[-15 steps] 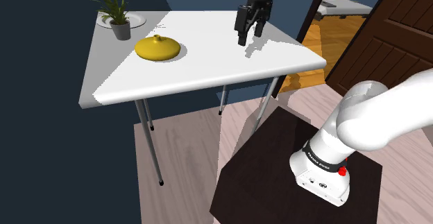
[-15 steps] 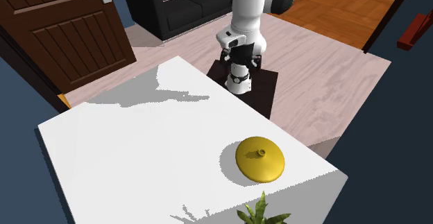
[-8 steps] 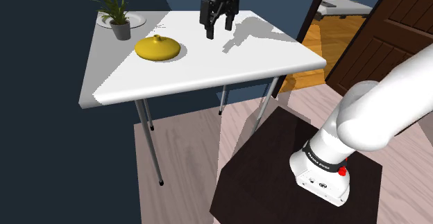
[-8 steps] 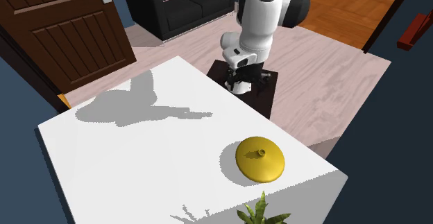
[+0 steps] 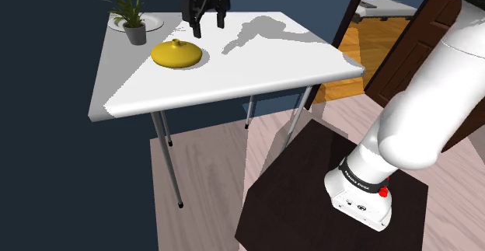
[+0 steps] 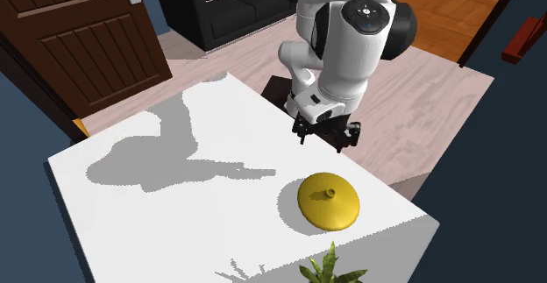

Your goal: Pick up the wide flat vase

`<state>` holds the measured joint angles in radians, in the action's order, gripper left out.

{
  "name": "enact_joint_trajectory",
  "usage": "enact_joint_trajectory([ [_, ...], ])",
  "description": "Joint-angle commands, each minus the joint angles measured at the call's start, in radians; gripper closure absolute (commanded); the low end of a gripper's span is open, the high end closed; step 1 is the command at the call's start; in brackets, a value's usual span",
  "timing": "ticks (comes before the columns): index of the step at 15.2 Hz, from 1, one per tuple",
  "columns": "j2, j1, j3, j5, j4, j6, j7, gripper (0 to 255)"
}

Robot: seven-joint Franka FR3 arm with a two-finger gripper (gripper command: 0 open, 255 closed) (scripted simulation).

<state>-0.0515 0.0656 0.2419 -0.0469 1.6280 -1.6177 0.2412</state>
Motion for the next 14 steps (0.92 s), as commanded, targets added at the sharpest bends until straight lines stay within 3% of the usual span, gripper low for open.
enact_joint_trajectory([
  [1, -0.093, 0.016, 0.012, -0.025, -0.12, 0.031, 0.021, 0],
  [7, -0.392, 0.095, 0.023, -0.108, -0.539, 0.166, 0.058, 0],
  [14, -0.357, 0.079, 0.023, -0.099, -0.389, 0.051, 0.063, 0],
])
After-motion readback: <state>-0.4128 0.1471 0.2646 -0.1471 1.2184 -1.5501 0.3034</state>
